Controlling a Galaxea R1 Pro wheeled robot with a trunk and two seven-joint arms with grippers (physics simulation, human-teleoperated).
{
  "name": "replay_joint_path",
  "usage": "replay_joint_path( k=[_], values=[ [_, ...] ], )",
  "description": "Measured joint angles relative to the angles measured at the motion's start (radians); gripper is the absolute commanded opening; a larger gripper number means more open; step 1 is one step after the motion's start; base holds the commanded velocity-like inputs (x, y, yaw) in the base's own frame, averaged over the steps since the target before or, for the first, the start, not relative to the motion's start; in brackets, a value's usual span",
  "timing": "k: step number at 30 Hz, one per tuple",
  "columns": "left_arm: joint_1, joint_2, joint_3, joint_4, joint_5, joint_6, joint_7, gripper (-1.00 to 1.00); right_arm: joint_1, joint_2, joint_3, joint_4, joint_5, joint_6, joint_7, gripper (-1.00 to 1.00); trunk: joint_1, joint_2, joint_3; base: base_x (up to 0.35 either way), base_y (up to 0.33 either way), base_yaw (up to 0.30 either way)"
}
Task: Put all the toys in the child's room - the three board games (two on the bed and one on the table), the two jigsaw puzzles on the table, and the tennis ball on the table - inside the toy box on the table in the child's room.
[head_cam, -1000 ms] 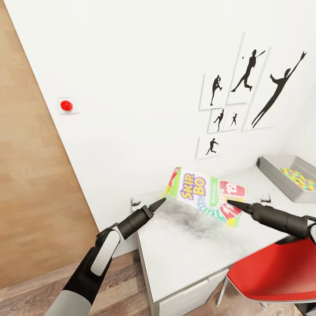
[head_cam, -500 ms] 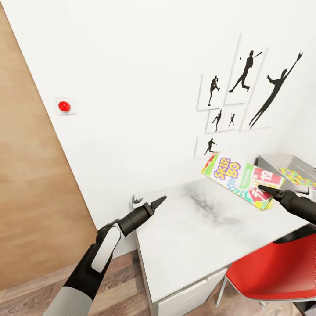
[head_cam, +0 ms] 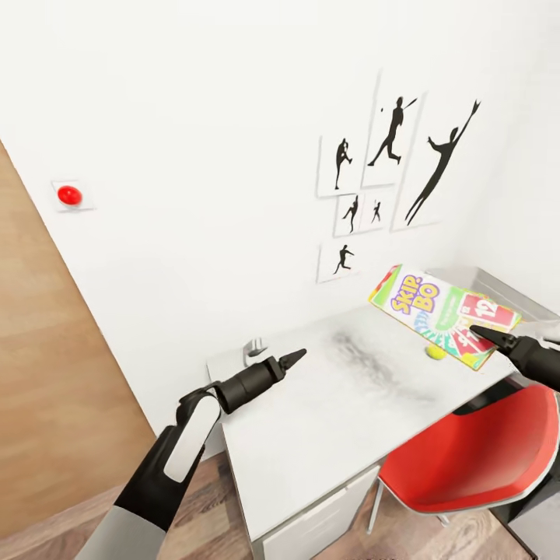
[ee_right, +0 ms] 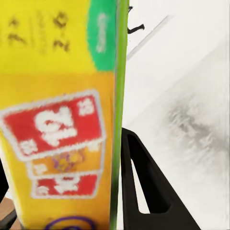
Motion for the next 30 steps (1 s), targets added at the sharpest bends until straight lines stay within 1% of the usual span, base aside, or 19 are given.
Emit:
replay_joint_path(
  k=[1, 5, 6, 9, 10, 14, 15, 18, 24, 27, 30],
  values=[
    [0.000, 0.000, 0.000, 0.000, 0.000, 0.000, 0.000, 1.00, 0.000, 0.000, 0.000, 0.000, 0.000, 0.000, 0.000, -1.00, 0.000, 0.000, 0.001, 0.000, 0.000, -0.250],
    [0.000, -0.001, -0.011, -0.031, 0.003, 0.024, 0.078, 1.00, 0.000, 0.000, -0.009, 0.000, 0.000, 0.000, 0.000, -1.00, 0.000, 0.000, 0.004, 0.000, 0.000, -0.253],
    [0.000, -0.001, -0.012, -0.031, 0.003, 0.024, 0.079, 1.00, 0.000, 0.000, -0.009, 0.000, 0.000, 0.000, 0.000, -1.00, 0.000, 0.000, 0.005, 0.000, 0.000, -0.254],
    [0.000, -0.002, -0.020, -0.048, 0.009, 0.036, 0.132, 1.00, 0.000, 0.000, -0.012, -0.001, 0.001, 0.000, 0.000, -1.00, 0.000, 0.000, 0.007, 0.000, 0.000, -0.255],
    [0.000, -0.002, -0.020, -0.048, 0.009, 0.037, 0.133, 1.00, 0.000, 0.000, -0.012, -0.001, 0.001, 0.000, 0.000, -1.00, 0.000, 0.000, 0.008, 0.000, 0.000, -0.256],
    [0.000, -0.004, -0.037, -0.074, 0.029, 0.049, 0.180, 1.00, 0.001, 0.000, -0.014, -0.001, 0.000, 0.000, 0.000, -1.00, 0.000, 0.000, 0.011, 0.000, 0.000, -0.258],
    [0.000, -0.004, -0.037, -0.074, 0.029, 0.049, 0.180, 1.00, 0.001, 0.000, -0.014, -0.001, 0.000, 0.000, 0.000, -1.00, 0.000, 0.000, 0.011, 0.000, 0.000, -0.260],
    [0.000, -0.006, -0.056, -0.091, 0.038, 0.053, 0.219, 1.00, 0.001, 0.000, -0.015, -0.001, 0.000, 0.000, 0.000, -1.00, 0.000, 0.000, 0.013, -0.012, 0.000, -0.262],
    [-0.001, -0.007, -0.071, -0.107, 0.048, 0.056, 0.258, 1.00, 0.003, 0.001, -0.018, -0.006, -0.007, 0.000, 0.004, -1.00, 0.000, 0.000, 0.016, -0.019, -0.095, -0.253],
    [-0.001, -0.007, -0.081, -0.124, 0.052, 0.056, 0.273, 1.00, 0.006, 0.001, -0.022, -0.009, -0.021, 0.000, 0.006, -1.00, 0.000, 0.000, 0.017, -0.008, -0.199, -0.143],
    [-0.001, -0.007, -0.089, -0.137, 0.054, 0.056, 0.280, 1.00, 0.007, 0.002, -0.024, -0.009, -0.028, 0.000, 0.006, -1.00, 0.000, 0.000, 0.018, -0.005, -0.231, -0.084]
  ],
)
